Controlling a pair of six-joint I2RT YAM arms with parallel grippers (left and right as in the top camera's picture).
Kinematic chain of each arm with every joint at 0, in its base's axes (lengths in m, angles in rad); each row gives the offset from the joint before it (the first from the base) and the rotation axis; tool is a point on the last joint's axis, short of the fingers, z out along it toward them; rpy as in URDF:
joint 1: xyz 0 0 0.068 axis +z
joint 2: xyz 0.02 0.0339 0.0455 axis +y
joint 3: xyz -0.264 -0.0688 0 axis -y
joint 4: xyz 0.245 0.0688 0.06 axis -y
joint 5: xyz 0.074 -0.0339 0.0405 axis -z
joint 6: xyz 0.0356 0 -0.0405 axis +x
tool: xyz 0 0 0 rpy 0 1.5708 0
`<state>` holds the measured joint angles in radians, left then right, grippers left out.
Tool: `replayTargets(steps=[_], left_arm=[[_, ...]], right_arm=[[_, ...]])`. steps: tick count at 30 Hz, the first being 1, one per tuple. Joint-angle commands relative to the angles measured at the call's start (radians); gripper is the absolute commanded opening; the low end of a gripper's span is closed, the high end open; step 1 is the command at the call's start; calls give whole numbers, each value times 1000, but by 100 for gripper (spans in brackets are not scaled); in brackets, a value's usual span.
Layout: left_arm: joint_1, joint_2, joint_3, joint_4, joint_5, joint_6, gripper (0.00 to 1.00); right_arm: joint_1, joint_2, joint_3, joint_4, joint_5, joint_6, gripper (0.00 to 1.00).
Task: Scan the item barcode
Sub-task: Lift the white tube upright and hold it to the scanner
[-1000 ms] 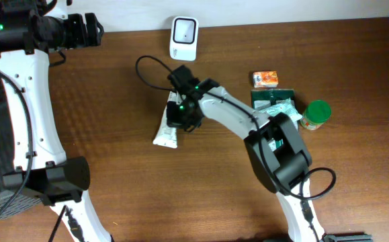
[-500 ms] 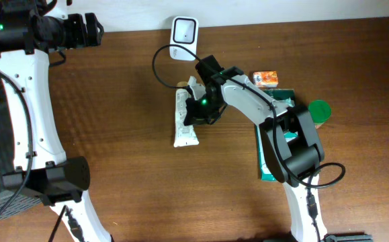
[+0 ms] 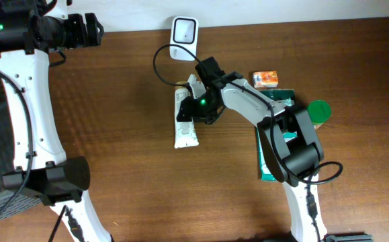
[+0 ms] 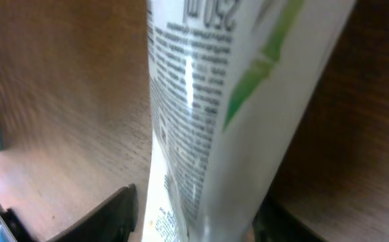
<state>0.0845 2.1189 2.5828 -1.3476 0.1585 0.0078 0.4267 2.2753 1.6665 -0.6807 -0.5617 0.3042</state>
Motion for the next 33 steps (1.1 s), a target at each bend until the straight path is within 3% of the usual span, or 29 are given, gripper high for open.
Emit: replayTargets(steps=[1,2,5,8,13,19,25,28,33], left_arm=[[4,-2,16,-1,10,12,99],[4,-2,16,-1,10,12,99],[4,-2,16,-1,10,12,99],[4,-2,16,-1,10,12,99],[4,-2,16,-1,10,12,99],[4,-2,16,-1,10,12,99],[4,-2,16,-1,10,12,99],[4,-2,16,-1,10,12,99],[4,-2,16,-1,10,12,99]], right_arm=[[0,60,-54,2,69,19,13],[0,60,-54,-5,68,19,4],[-20,48,-48,-11,-8,-6,4],[-66,-30,-43,-11,-177,-161,4],[-160,-255,-43,-66,-431,-325,4],[-233,-525,-43,-166,-505,-375,4],[-243,-650,-43,-168,-508,-365,4],[-243,-653,-41,-141,-483,-285,4],[-200,-644,67,-140,-151,-192,4]])
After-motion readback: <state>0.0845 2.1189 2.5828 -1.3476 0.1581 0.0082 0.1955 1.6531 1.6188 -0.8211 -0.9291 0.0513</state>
